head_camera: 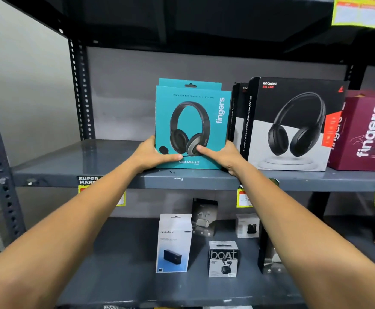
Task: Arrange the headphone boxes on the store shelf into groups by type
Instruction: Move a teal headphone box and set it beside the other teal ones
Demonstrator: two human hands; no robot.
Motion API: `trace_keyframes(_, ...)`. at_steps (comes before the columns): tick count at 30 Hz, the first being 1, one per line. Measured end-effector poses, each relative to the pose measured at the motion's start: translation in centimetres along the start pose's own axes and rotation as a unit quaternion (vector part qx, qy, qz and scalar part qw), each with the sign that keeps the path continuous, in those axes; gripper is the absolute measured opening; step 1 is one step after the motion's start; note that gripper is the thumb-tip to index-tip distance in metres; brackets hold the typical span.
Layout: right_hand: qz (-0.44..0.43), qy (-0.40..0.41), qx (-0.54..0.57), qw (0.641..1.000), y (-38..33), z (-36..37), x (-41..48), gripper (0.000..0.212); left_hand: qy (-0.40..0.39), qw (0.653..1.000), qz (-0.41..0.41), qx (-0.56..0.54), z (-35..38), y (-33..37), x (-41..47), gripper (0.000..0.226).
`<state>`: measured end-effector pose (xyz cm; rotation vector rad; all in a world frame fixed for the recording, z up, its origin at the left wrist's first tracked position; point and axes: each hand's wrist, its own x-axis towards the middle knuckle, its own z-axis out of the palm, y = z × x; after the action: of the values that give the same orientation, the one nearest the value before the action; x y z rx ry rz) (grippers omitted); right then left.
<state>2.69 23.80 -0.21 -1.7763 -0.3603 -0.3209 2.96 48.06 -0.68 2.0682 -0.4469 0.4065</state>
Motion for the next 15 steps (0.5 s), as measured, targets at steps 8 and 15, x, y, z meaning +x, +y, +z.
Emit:
trace_keyframes(8,0.001,0.019,-0.059,0.998,0.16,0.05,0.17,0.086,-0.038,0.999,0.019,-0.006,-0.25,0.38,-0.05,0.084)
trace_keyframes(15,0.014,0.003,-0.077,0.997,0.13,-0.23,0.09,0.102,-0.035,0.999,-0.003,0.014,-0.37,0.76,-0.56,0.085)
